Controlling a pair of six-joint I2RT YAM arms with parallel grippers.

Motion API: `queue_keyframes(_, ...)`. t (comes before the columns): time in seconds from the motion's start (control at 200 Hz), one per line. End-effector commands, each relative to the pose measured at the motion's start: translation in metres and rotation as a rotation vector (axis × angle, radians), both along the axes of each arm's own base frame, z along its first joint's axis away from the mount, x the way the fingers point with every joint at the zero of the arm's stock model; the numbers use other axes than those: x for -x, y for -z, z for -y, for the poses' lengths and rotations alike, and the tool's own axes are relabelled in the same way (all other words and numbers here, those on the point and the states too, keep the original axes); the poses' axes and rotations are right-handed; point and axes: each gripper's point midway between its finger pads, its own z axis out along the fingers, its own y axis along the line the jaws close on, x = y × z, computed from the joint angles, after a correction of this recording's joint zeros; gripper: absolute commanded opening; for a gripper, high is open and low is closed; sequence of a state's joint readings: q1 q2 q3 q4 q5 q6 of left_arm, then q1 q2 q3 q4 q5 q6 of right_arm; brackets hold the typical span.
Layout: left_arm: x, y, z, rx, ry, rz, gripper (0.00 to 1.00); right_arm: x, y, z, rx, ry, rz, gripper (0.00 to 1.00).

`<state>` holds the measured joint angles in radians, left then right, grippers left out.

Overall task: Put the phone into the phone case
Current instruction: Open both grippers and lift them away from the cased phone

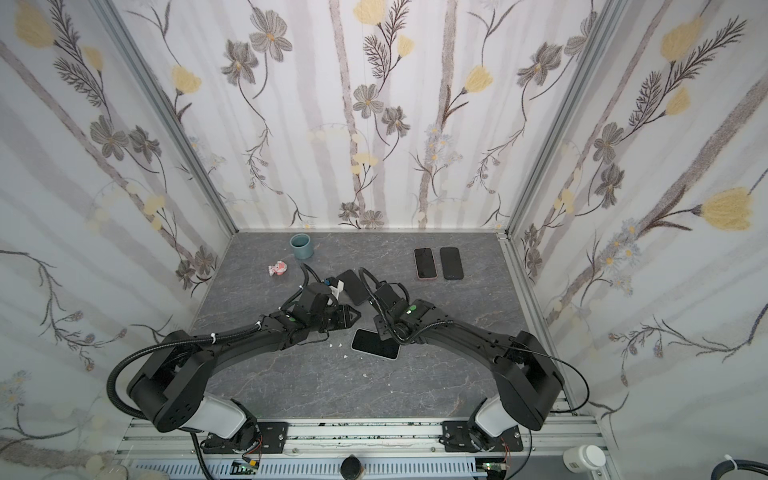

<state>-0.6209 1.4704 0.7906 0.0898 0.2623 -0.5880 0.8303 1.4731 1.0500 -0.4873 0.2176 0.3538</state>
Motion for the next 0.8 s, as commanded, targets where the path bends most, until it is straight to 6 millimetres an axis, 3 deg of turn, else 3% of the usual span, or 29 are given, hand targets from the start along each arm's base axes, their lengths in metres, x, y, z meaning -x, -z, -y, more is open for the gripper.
queue_keyframes(0.0,-0.006,-0.023,-0.019,-0.097,0.016,0.09,0.39,-0.006,-0.038,-0.01,-0.089,-0.071,0.127,0.63)
queue_keyframes(0.15,-0.008,-0.071,-0.039,-0.139,0.008,0.255,0.41,-0.018,-0.08,0.003,-0.163,-0.077,0.291,0.78)
queue_keyframes(0.185,-0.003,-0.091,-0.042,-0.125,0.02,0.317,0.42,-0.016,-0.087,0.002,-0.171,-0.111,0.315,0.82)
queue_keyframes(0.315,0.017,-0.133,-0.051,-0.142,0.098,0.527,0.46,-0.007,-0.095,-0.007,-0.169,-0.267,0.386,0.88)
queue_keyframes(0.4,0.027,-0.147,-0.068,-0.177,0.075,0.675,0.5,0.004,-0.089,-0.015,-0.146,-0.404,0.411,0.91)
queue_keyframes(0.614,0.074,-0.155,-0.08,-0.193,0.196,0.993,0.74,0.034,-0.056,-0.029,-0.087,-0.686,0.371,0.96)
queue_keyframes(0.794,0.103,-0.131,-0.067,-0.217,0.407,1.012,0.85,0.041,-0.012,-0.027,0.017,-0.765,0.246,1.0)
